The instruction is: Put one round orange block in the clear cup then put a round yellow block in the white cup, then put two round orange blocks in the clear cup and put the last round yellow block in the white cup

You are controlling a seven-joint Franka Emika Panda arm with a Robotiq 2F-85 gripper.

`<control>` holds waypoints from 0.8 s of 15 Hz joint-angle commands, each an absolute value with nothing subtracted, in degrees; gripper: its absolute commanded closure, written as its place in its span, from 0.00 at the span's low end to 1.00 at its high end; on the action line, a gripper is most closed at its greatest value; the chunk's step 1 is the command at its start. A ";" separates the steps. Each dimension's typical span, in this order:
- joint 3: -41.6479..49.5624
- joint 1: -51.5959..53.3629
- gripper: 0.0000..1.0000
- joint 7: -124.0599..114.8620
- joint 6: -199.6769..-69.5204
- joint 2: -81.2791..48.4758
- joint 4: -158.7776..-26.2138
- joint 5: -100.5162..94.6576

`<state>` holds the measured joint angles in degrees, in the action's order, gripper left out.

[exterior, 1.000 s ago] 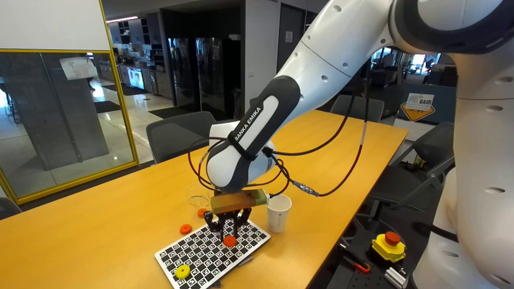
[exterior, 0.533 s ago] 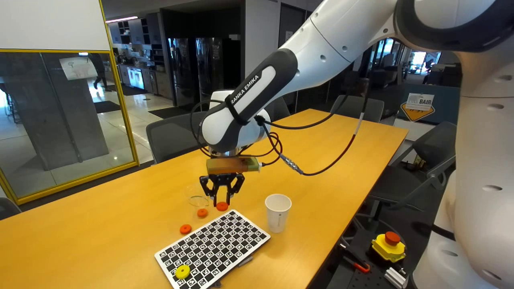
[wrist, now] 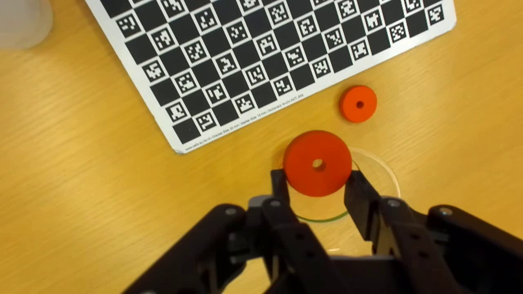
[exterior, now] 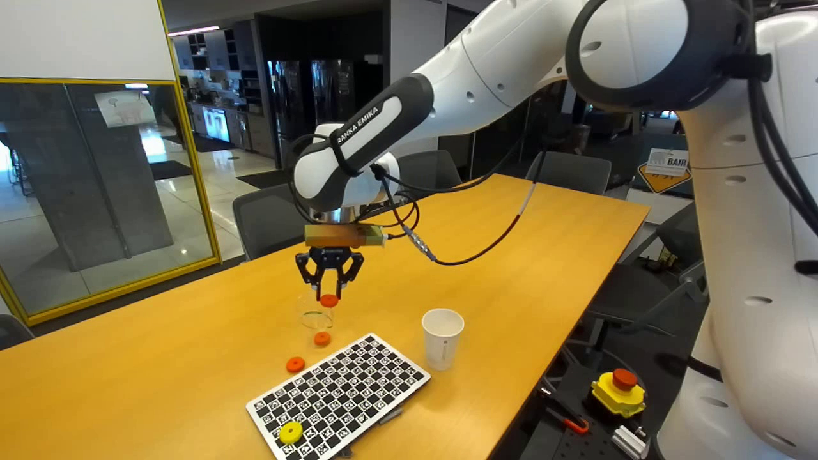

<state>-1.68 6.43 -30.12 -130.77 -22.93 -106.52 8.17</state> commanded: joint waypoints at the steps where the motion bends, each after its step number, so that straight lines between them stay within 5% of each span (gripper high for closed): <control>1: -0.94 6.41 0.77 -29.08 -127.10 -29.10 -96.95 8.46; 12: -0.04 5.87 0.77 -27.80 -122.52 -36.23 -85.84 8.86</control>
<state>-0.10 6.14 -29.40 -125.22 -34.29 -90.02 8.17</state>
